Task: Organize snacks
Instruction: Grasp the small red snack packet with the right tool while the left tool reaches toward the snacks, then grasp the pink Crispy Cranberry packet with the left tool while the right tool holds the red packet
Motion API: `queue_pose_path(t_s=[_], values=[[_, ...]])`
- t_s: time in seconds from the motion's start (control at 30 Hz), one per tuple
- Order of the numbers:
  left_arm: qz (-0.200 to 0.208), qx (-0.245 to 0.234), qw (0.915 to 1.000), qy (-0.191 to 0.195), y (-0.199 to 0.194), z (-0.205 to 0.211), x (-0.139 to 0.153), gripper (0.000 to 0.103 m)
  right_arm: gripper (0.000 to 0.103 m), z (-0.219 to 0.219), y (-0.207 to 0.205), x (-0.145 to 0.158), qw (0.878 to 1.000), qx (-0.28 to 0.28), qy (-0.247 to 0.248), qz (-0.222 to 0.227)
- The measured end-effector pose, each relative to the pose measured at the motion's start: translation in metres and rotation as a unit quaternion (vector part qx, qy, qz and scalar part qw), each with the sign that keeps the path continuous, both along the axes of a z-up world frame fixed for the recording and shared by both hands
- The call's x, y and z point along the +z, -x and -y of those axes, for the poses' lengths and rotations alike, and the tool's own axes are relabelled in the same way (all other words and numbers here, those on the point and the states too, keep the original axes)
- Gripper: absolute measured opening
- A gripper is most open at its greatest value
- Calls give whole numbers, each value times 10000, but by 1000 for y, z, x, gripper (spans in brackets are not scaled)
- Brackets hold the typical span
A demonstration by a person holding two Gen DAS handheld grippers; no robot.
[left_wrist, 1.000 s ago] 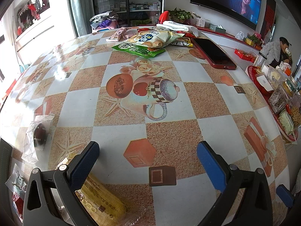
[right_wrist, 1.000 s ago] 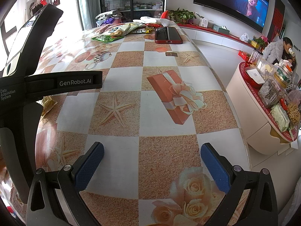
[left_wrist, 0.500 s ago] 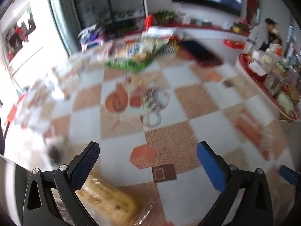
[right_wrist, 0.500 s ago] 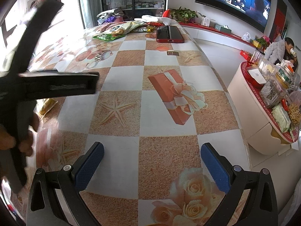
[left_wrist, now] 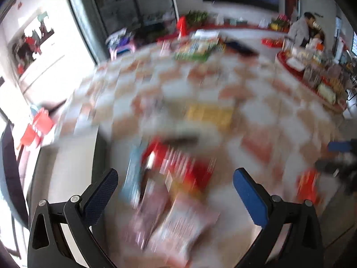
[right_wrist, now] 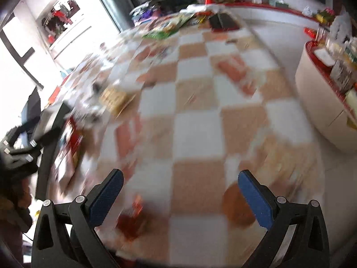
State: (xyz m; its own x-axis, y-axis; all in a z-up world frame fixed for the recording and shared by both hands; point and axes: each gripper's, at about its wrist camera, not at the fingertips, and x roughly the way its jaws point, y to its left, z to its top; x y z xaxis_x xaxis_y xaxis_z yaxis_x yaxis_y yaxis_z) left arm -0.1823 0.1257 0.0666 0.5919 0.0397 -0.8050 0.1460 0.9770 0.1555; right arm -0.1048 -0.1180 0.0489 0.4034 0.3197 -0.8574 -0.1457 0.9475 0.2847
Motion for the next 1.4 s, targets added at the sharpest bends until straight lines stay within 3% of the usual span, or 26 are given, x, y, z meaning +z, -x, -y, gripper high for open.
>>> queue_pose_path(t_s=[0.13,0.3,0.57,0.6,0.63,0.67,0.73,1.0,1.13,1.23,1.4], values=[[-231,183,9996,14,34,-14,-24,103,103,-13,31,-7,9998,16,-136,-125],[-453,88,9989,125,50,-8,-44,103,103,-16,53,-7,9997,-101,-201,-50],[-551,70,9984,110,51,11,-48,103,102,-37,46,-17,9999,-107,75,-94],[-567,74,9982,150,52,13,-47,103,96,-41,44,-17,9998,-95,166,-51],[-583,72,9982,151,54,14,-45,103,78,-46,42,-16,9994,-48,347,40],[-588,56,9981,150,55,15,-43,103,53,-49,41,-15,9987,23,503,109],[-536,22,9984,175,57,19,-37,103,28,-53,40,-16,9975,156,672,164],[-795,-225,9957,410,52,63,-27,103,27,-10,45,-18,9989,-108,403,199],[-1075,-27,9927,545,40,83,-37,103,27,-4,45,-17,9990,-191,346,201],[-1180,45,9922,402,32,98,-49,103,27,-5,45,-17,9989,-167,362,228],[-1197,110,9917,465,24,99,-57,103,27,-3,47,-17,9990,-134,352,257]])
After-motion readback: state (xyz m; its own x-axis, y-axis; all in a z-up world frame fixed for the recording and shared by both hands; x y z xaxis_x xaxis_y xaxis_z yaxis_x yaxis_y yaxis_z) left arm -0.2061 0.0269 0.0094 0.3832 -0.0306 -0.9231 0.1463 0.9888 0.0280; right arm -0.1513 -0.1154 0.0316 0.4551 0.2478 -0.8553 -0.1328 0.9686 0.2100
